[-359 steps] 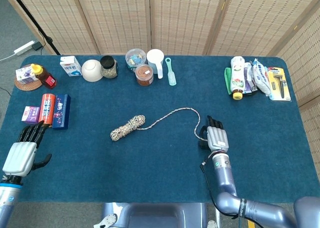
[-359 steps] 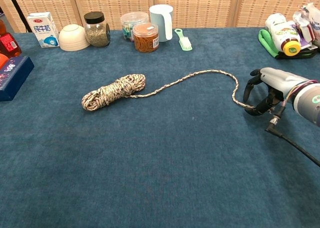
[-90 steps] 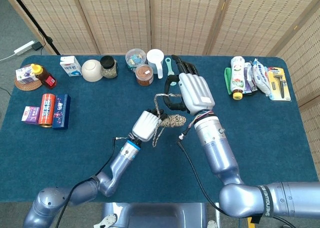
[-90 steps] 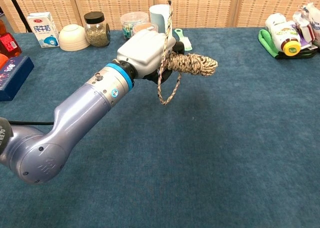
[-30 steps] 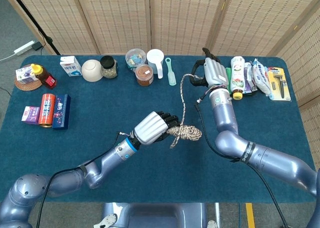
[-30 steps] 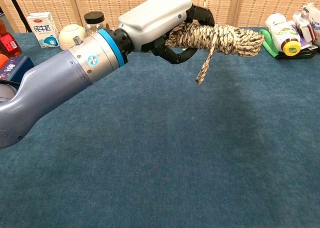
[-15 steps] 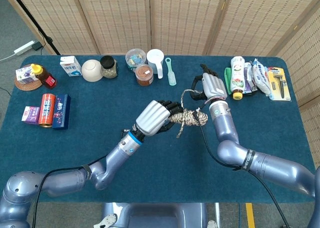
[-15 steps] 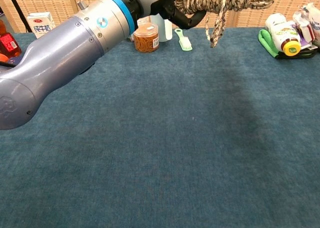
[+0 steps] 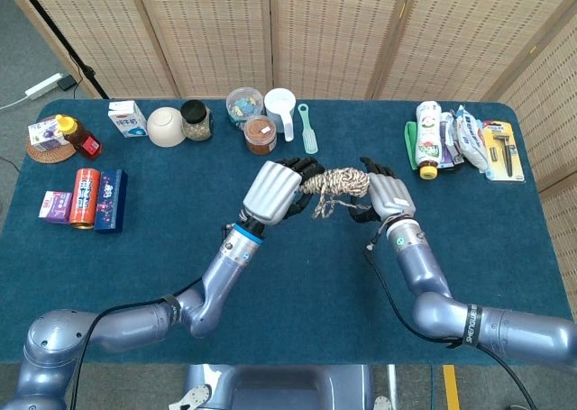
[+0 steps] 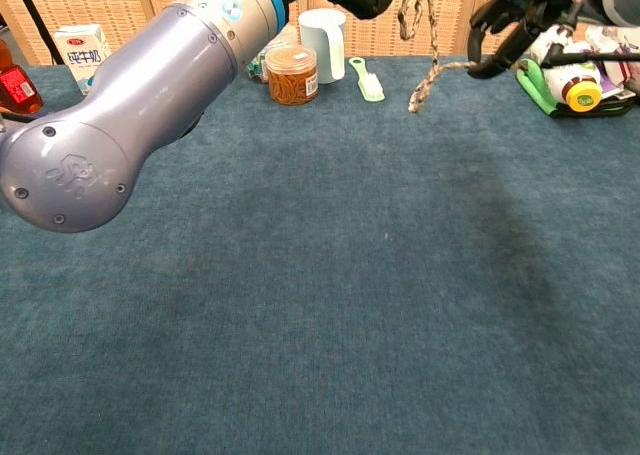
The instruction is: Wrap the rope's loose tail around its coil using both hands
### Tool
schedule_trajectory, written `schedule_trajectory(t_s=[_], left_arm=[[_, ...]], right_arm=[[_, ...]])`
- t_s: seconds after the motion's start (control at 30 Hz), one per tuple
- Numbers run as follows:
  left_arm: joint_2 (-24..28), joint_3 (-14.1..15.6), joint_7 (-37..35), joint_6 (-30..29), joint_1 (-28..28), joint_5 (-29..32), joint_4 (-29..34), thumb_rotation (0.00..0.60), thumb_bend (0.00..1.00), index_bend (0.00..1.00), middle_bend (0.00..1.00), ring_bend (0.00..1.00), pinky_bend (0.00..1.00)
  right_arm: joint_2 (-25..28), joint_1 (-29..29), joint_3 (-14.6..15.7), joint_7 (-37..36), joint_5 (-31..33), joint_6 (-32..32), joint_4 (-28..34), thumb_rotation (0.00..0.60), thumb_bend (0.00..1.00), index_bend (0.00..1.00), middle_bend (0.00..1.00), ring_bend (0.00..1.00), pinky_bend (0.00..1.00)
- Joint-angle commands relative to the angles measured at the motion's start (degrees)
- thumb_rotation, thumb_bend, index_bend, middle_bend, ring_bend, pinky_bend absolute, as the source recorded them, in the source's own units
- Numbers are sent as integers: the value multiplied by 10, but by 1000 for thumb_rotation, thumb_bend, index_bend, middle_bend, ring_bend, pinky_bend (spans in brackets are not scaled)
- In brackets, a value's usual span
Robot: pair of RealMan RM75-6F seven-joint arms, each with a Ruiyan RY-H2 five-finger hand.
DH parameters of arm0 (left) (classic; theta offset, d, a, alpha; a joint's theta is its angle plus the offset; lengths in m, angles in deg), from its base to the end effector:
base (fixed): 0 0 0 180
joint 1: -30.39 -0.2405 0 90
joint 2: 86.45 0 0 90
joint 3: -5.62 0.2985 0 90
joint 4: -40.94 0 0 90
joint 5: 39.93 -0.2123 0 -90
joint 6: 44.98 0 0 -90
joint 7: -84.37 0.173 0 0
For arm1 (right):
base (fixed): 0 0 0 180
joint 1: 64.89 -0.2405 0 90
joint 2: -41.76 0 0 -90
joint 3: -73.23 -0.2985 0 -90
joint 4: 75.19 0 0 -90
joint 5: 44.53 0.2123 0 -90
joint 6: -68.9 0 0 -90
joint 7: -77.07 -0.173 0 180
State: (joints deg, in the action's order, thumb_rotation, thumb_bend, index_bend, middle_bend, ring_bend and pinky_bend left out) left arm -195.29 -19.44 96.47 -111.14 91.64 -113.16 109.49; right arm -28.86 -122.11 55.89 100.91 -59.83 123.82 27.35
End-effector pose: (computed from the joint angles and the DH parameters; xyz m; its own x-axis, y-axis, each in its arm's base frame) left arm 0.0341 0.4398 -0.0531 0.0953 -0.0522 0.9941 0.7928 -0.6000 -0.1075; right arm -0.1276 -0.4478 0.0711 0.1190 -0.3928 0.9119 -0.9891 0.0336 0.1435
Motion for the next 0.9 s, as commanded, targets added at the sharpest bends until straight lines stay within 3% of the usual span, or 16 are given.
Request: schedule_trajectory(t_s=[0.03, 0.4, 0.9], left_arm=[[-7, -9, 5, -9, 4, 8, -9, 600, 510, 558, 409, 456, 601], [-26, -39, 9, -31, 20, 29, -47, 600, 510, 558, 409, 457, 601], [-16, -46, 4, -46, 23, 36, -48, 600, 511, 558, 409, 457, 601]], right_arm=[[9, 8, 13, -1, -6, -6, 12, 600, 633, 748, 0, 0, 0], [22, 19, 61, 18, -11, -8, 22, 600, 635, 749, 0, 0, 0], [3, 30, 109, 40, 0, -14, -25, 600, 637, 751, 0, 0, 0]])
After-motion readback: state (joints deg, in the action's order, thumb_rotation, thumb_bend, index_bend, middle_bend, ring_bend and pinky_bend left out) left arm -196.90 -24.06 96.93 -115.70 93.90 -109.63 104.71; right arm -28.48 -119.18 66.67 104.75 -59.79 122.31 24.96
